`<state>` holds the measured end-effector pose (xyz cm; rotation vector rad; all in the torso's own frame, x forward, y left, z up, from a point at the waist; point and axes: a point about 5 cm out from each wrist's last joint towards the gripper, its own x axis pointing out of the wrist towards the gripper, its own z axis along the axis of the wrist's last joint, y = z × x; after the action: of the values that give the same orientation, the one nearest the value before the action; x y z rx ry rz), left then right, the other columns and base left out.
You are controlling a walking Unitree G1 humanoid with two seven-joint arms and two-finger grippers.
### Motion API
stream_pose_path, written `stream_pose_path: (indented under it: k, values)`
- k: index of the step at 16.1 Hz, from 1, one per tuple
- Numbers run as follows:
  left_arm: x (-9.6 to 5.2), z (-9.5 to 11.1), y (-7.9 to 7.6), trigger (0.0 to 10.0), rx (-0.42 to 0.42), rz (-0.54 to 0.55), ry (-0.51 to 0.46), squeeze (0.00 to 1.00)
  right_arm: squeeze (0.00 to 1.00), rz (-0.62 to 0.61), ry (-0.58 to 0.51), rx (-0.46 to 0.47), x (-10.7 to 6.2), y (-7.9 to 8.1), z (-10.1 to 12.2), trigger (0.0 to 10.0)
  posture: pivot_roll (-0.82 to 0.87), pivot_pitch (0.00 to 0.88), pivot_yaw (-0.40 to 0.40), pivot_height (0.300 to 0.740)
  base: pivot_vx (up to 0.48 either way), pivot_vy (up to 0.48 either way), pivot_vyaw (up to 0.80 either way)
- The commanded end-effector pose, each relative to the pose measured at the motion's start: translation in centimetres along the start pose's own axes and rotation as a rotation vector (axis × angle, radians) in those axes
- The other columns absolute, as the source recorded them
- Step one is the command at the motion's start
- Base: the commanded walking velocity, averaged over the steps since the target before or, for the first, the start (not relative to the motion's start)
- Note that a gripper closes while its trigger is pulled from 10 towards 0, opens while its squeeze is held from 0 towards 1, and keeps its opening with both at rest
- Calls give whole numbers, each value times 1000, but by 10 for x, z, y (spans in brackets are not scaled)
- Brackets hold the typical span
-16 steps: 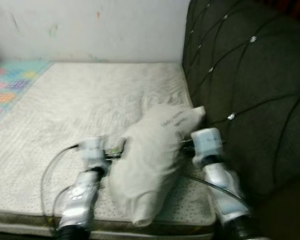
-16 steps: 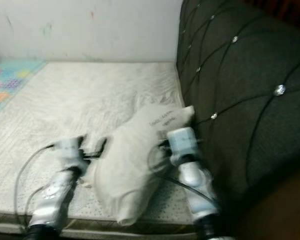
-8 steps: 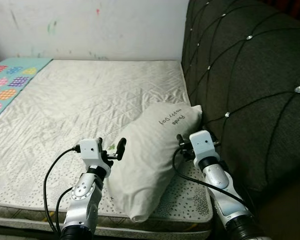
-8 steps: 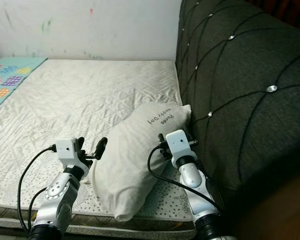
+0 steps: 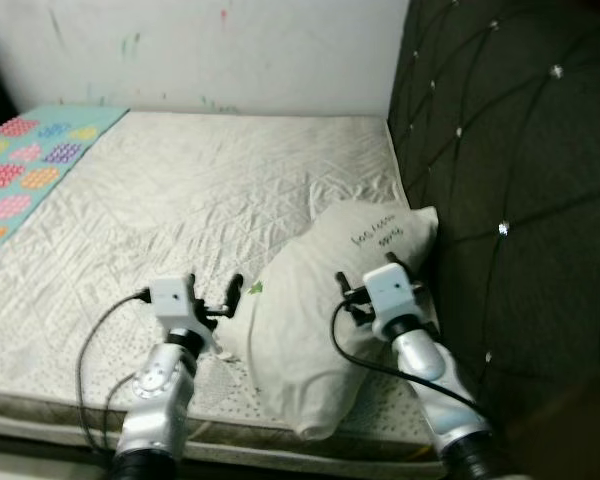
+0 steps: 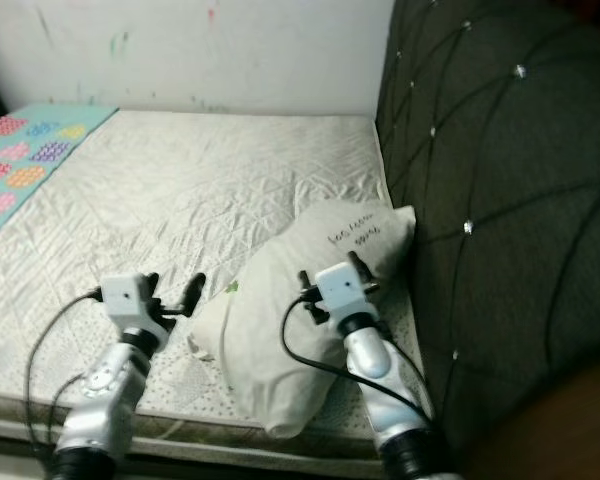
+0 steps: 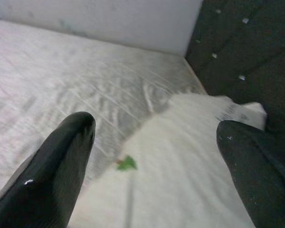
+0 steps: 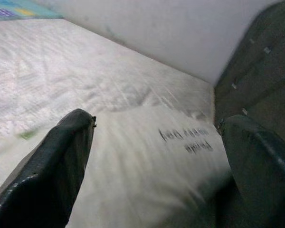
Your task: Clean up the room
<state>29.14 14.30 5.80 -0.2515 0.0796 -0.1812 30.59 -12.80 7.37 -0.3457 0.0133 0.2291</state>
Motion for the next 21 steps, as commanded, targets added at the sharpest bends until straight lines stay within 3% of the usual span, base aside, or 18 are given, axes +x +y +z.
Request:
stream_pose_path:
  k: [1, 7, 14, 16, 21]
  values:
    - [-1, 0, 5, 10000, 17, 6, 7, 0, 0, 5, -8, 14, 2, 1, 3, 10000, -32, 8, 42, 740, 0, 480, 0]
    - [-2, 1, 7, 10000, 70, 55, 0, 0, 0, -9, 1, 53, 1, -4, 2, 10000, -31, 15, 40, 740, 0, 0, 0]
    - [-5, 11, 22, 10000, 125, 45, -6, 0, 0, -4, -5, 47, 3, 2, 9, 10000, -3, 67, 74, 740, 0, 0, 287]
    - [-8, 13, 30, 10000, 128, 59, -2, 0, 0, -16, 4, 54, 3, -4, 6, 10000, 2, 63, 73, 740, 0, 0, 0]
    - [-13, 8, 26, 10000, 88, 17, 15, 0, 0, -64, 0, 105, 3, -2, 6, 10000, 19, 41, 81, 740, 0, 0, 0]
